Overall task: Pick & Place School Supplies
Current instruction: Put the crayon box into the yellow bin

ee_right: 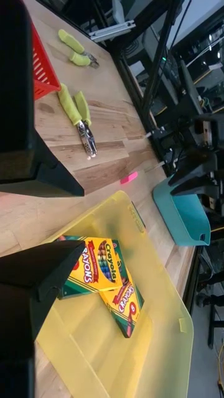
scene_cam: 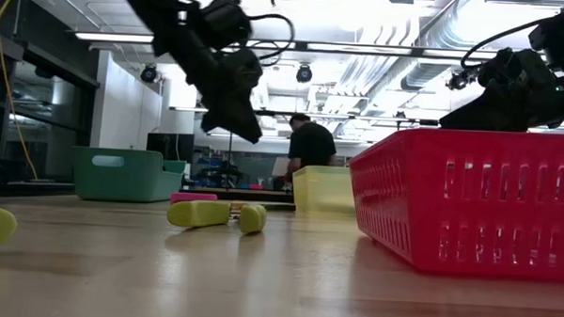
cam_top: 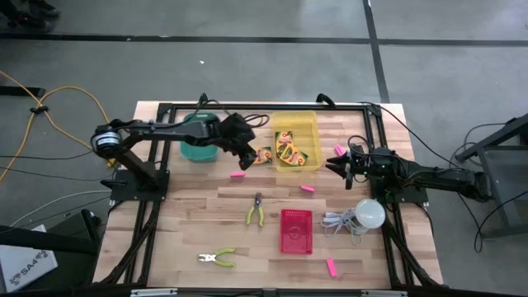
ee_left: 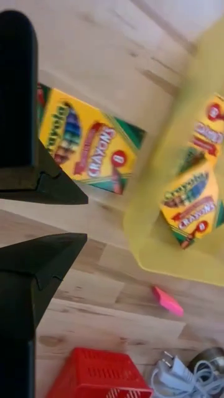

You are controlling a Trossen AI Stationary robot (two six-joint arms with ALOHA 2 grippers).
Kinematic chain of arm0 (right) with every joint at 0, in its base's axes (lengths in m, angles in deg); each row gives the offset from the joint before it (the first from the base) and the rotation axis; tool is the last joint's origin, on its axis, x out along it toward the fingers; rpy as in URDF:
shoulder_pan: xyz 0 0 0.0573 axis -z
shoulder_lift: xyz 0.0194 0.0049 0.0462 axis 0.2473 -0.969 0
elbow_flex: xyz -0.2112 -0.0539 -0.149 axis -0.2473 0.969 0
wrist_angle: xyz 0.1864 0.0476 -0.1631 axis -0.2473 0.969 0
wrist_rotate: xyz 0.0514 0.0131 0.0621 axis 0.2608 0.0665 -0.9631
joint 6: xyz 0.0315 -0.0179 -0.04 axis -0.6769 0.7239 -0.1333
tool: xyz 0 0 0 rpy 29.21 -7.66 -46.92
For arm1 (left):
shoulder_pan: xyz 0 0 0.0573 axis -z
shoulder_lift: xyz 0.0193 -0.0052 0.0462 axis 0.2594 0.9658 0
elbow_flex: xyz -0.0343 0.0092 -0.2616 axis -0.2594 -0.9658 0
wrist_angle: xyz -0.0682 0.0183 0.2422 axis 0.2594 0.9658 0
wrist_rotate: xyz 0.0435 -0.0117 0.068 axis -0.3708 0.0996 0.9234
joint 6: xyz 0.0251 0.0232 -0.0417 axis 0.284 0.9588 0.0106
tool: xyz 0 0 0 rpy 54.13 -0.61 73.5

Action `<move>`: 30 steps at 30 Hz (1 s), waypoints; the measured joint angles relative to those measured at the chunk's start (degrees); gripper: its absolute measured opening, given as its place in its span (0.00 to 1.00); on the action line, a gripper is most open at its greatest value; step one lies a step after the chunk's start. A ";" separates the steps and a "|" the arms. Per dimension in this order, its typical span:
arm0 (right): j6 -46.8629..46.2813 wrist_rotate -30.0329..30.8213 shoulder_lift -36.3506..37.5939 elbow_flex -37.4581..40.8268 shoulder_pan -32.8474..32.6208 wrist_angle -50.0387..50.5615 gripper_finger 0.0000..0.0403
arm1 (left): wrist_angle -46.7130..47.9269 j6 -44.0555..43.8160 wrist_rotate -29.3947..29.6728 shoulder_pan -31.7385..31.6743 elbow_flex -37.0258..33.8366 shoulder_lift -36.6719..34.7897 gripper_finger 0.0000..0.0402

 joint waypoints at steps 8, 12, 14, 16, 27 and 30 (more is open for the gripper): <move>0.00 0.01 0.00 0.00 0.01 0.00 0.27 | -11.01 -9.80 3.67 -0.35 -11.23 -4.83 0.20; 0.00 0.01 0.00 0.00 -0.01 0.00 0.27 | -13.87 -18.03 6.17 -0.44 -15.16 -5.10 0.20; 0.00 0.00 0.00 0.00 0.00 0.02 0.27 | -13.91 -22.89 7.34 -0.46 -16.23 -5.10 0.20; 0.00 0.00 0.01 0.00 -0.01 0.00 0.27 | -13.90 -26.89 8.36 -0.46 -17.09 -5.10 0.20; 0.00 0.01 0.00 0.00 -0.01 0.00 0.27 | -16.13 -43.29 13.19 -0.42 -17.63 -5.10 0.20; 0.00 0.01 0.00 0.00 0.01 0.00 0.27 | -18.55 -44.85 14.60 -0.02 -17.63 -5.10 0.20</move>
